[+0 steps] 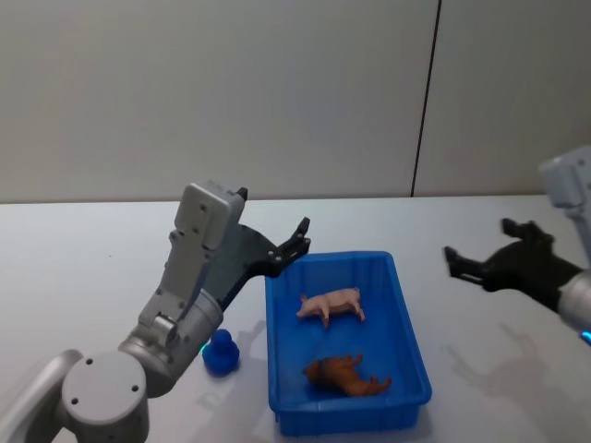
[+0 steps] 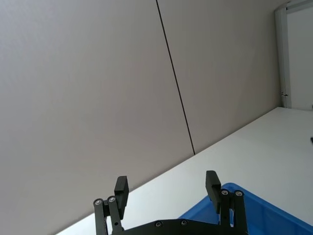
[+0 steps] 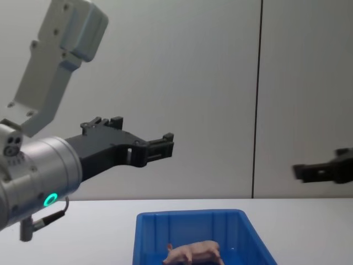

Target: Pick up the two dolls from the table and place them into the box.

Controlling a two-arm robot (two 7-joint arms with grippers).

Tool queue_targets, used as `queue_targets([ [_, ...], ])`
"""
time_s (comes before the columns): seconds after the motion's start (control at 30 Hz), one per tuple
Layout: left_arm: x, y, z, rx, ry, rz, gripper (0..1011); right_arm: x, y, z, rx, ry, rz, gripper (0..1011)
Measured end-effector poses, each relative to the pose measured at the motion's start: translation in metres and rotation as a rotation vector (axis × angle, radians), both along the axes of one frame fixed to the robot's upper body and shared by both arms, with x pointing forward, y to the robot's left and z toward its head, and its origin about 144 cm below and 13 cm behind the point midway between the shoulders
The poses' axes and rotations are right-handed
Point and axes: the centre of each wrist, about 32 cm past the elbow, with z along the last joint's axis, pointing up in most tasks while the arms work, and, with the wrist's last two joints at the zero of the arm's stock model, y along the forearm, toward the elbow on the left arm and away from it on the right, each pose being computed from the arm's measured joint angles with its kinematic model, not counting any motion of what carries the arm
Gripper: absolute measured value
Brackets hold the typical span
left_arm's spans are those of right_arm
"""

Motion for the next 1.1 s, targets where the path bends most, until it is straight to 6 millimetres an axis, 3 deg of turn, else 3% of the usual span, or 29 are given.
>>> queue_targets([
  [0.67, -0.039, 0.031, -0.001, -0.043, 0.224, 0.054, 1001, -0.034, -0.056, -0.011, -0.051, -0.098, -0.317, 1001],
  [1.1, -0.047, 0.054, -0.019, -0.08, 0.43, 0.071, 1001, -0.044, -0.071, -0.014, -0.068, -0.128, -0.4, 1001],
])
